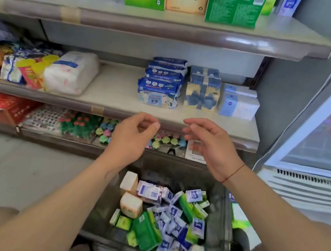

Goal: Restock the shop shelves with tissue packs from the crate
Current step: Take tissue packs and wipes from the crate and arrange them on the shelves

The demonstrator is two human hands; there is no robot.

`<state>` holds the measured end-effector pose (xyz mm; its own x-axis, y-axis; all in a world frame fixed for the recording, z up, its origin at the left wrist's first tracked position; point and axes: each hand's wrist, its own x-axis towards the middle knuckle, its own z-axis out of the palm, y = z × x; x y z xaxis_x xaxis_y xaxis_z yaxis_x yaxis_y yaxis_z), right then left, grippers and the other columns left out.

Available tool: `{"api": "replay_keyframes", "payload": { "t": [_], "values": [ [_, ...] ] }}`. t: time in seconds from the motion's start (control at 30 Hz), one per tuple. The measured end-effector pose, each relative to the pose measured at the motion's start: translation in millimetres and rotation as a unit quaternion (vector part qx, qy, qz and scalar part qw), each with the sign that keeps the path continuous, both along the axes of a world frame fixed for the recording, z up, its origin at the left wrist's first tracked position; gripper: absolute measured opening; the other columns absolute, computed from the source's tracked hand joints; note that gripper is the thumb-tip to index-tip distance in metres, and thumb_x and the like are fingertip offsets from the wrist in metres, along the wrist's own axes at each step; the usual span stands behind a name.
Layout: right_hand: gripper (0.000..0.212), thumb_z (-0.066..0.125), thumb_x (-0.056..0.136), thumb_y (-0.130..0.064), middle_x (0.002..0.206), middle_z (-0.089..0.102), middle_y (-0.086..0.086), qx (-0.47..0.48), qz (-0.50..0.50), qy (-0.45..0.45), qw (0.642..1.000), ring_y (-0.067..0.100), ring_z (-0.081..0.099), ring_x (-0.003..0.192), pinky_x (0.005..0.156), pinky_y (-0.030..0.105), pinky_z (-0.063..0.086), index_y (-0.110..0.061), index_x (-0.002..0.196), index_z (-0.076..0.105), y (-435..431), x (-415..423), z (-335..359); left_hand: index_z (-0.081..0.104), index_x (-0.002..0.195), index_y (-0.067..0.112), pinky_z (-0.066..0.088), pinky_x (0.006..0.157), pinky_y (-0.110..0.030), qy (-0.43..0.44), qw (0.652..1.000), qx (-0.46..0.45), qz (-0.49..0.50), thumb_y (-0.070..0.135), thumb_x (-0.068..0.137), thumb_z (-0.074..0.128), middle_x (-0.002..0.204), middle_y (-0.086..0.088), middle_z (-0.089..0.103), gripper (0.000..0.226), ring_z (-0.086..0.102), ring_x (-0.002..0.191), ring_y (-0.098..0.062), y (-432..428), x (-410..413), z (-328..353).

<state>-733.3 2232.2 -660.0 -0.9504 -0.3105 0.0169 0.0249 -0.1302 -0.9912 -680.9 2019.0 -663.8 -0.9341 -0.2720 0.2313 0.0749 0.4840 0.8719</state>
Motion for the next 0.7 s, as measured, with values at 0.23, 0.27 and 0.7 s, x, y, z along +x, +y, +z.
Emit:
{"api": "replay_keyframes", "payload": {
  "t": [0.23, 0.27, 0.7],
  "values": [
    [0.016, 0.062, 0.099, -0.015, 0.095, 0.076, 0.001, 0.191, 0.026, -0.047, 0.980, 0.014, 0.068, 0.086, 0.070, 0.029, 0.057, -0.018, 0.106, 0.076, 10.7, 22.8, -72.6, 0.069, 0.096, 0.032, 0.048, 0.077, -0.027, -0.133, 0.989, -0.058, 0.000, 0.040, 0.096, 0.064, 0.090, 0.015, 0.068, 0.010, 0.062, 0.086, 0.001, 1.8, 30.9, -82.1],
    [0.016, 0.062, 0.099, -0.015, 0.095, 0.077, 0.001, 0.217, 0.039, -0.048, 0.974, 0.014, 0.069, 0.087, 0.072, 0.029, 0.058, -0.019, 0.106, 0.076, 14.4, 25.7, -81.4, 0.070, 0.097, 0.029, 0.045, 0.077, -0.025, -0.145, 0.986, -0.079, -0.006, 0.039, 0.096, 0.064, 0.090, 0.015, 0.068, 0.012, 0.060, 0.085, 0.003, 0.9, 34.0, -87.6],
    [0.015, 0.063, 0.096, -0.019, 0.097, 0.074, -0.002, 0.399, 0.138, -0.085, 0.903, 0.016, 0.071, 0.090, 0.072, 0.028, 0.058, -0.024, 0.106, 0.073, 21.9, 24.7, -153.4, 0.073, 0.099, 0.020, 0.042, 0.078, -0.025, -0.308, 0.935, -0.172, -0.046, 0.036, 0.095, 0.066, 0.096, 0.005, 0.071, 0.018, 0.061, 0.092, -0.015, -8.3, 16.9, -171.7]
  ]
}}
